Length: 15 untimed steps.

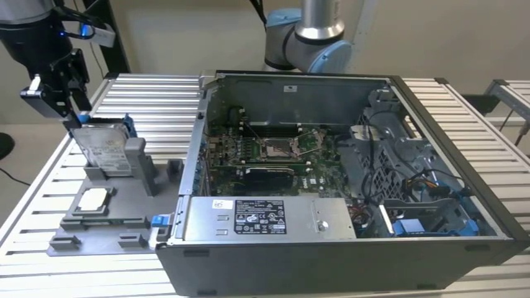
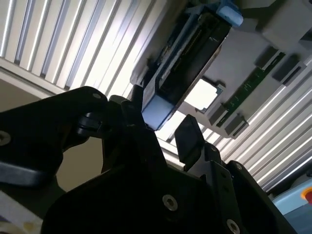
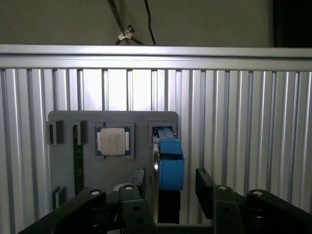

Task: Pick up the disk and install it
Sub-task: 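Pick up the disk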

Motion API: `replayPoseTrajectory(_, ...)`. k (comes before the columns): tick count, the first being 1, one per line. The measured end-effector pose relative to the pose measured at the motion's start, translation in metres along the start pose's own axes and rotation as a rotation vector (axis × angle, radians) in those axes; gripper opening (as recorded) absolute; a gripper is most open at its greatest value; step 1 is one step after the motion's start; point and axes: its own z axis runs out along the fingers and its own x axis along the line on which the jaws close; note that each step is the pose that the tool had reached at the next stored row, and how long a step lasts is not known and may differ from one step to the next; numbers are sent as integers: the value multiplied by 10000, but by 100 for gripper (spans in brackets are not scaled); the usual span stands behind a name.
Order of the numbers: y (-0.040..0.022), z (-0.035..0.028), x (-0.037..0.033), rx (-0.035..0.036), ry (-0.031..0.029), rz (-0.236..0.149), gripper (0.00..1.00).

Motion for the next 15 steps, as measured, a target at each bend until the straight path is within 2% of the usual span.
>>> replayPoseTrajectory(11,-2,202,-65,0,0,-20,100)
replayPoseTrajectory(15,-1,243,-64,-2,1,-19,100)
